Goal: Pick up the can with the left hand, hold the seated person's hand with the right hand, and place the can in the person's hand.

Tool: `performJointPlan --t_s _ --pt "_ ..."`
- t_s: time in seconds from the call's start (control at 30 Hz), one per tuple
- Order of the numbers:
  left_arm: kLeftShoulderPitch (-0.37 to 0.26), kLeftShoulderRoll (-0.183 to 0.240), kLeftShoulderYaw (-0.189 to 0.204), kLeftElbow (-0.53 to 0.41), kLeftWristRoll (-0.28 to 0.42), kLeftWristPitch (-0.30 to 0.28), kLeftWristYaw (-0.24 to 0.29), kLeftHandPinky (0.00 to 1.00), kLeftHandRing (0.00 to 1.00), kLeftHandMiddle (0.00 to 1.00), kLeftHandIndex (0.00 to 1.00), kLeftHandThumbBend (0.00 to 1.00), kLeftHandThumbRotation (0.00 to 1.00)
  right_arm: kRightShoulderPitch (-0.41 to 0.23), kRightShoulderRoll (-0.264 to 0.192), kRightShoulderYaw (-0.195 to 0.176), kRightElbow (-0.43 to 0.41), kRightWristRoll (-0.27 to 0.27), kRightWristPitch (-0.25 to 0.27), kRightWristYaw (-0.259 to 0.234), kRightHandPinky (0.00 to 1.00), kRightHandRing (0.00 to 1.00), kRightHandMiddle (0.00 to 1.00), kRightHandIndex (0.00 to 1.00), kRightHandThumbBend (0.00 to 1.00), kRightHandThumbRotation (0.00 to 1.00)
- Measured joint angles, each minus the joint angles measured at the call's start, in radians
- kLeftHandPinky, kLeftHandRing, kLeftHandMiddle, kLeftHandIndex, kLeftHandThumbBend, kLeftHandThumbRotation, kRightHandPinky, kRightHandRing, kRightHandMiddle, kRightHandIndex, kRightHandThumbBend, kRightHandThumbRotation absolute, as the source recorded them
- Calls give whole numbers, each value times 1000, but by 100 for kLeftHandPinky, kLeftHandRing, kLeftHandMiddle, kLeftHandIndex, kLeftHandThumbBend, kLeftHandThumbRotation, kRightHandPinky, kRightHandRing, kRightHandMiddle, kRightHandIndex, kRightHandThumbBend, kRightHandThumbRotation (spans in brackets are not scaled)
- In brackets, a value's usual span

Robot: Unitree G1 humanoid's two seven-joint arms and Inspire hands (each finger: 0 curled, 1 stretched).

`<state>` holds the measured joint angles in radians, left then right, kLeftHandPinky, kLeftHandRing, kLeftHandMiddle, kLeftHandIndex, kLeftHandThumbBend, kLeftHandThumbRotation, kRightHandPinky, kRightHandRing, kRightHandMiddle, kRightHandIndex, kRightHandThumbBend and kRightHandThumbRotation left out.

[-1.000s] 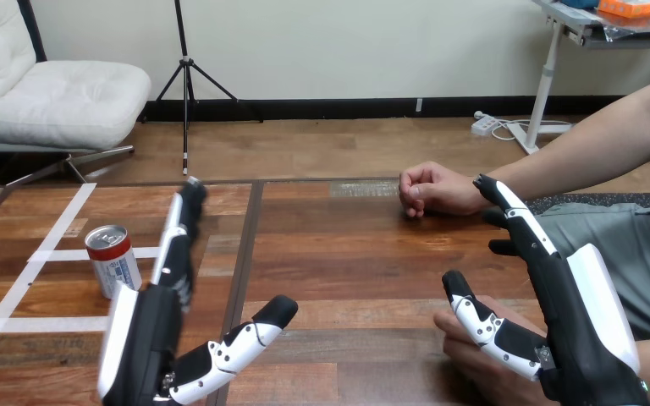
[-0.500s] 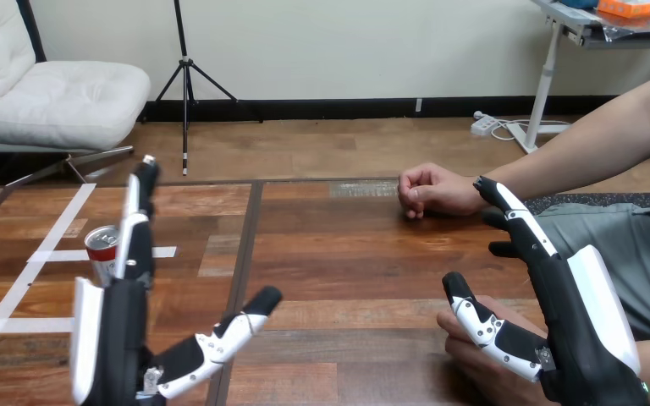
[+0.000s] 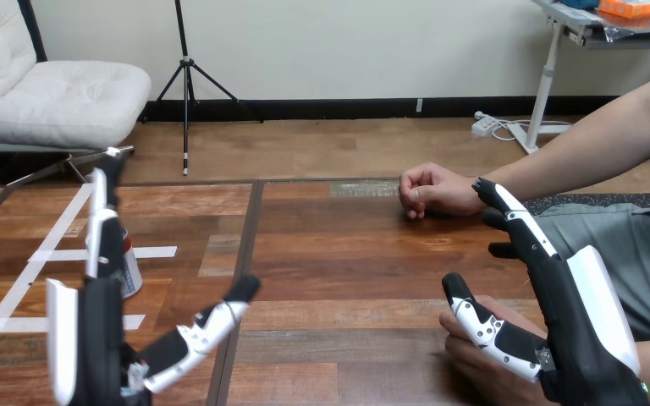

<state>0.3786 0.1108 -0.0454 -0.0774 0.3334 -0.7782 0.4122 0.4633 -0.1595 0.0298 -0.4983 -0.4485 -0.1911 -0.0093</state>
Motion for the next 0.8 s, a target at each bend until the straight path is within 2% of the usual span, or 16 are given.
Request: performJointPlan --t_s 0.27,0.47,0.63,0.8 --pt "-39 -6 33 2 27 25 58 100 100 100 99 67 10 1 0 0 1 1 0 0 78 88 93 92 31 0" --pt "-75 -33 61 4 41 54 95 100 100 100 100 69 13 1 0 0 1 1 0 0 79 89 94 92 31 0" --pt "-95 -56 75 2 69 113 122 100 100 100 100 72 19 1 0 0 1 1 0 0 80 90 94 93 31 0" --pt "-106 -76 91 -2 94 191 135 100 100 100 100 75 21 1 -1 0 1 2 0 1 80 90 94 93 31 0"
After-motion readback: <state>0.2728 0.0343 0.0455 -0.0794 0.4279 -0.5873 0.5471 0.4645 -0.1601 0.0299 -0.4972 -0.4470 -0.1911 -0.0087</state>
